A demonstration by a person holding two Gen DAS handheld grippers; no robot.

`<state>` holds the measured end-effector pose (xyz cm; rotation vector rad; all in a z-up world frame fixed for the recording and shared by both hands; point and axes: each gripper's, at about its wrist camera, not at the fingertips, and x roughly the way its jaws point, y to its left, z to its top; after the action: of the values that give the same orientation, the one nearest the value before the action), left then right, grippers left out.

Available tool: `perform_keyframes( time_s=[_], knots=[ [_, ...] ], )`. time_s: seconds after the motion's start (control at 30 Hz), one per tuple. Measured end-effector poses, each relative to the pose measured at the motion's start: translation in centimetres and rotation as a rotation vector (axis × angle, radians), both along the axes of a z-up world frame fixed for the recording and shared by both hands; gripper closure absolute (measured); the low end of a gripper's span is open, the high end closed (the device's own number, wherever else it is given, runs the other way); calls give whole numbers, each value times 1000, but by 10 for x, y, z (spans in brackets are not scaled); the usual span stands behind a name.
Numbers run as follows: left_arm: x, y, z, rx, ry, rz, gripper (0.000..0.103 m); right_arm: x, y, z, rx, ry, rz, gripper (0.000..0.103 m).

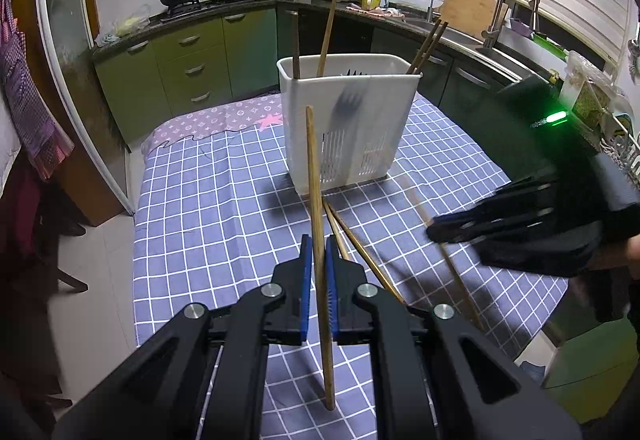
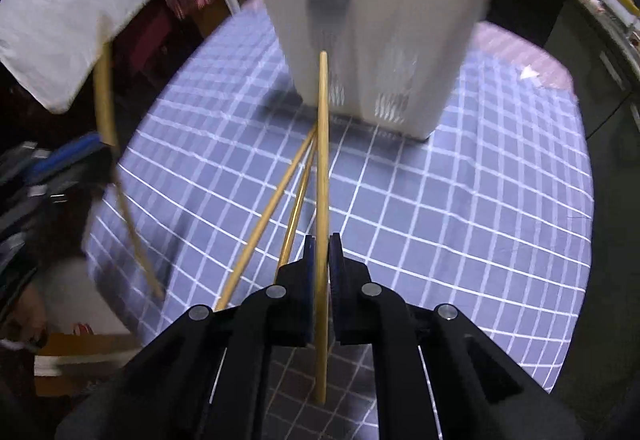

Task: Organize utensils
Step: 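Close the right tool on a chopstick and lift it upright while the left tool holds its chopstick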

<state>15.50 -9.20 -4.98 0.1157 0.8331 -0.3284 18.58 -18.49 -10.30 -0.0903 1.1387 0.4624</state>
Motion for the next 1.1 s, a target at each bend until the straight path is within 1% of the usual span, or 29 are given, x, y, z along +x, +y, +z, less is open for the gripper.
perform_keyframes(
  time_s=[0.1,0.23,0.33,0.4,0.53,0.8,1.1],
  knots=[
    [-2,0,2,-3,-4,-3,96,-21,-23,22,41,-106,-29,95],
    [-3,-1,5,-8,-12,-2,96,-48,-50,41,101,-209,-67,95],
    [-5,-2,7,-11,-24,-4,96,-61,-73,52,120,-257,-82,95],
    [-6,-2,8,-11,-25,-5,96,-66,-79,52,120,-277,-93,95],
    [-8,-3,9,-9,-29,-8,96,-68,-82,56,130,-277,-84,95],
    [-9,-4,12,-10,-36,-14,96,-66,-79,53,129,-277,-64,95],
    [-12,-3,16,-30,-49,-22,96,-69,-79,53,126,-275,-54,95]
  ],
)
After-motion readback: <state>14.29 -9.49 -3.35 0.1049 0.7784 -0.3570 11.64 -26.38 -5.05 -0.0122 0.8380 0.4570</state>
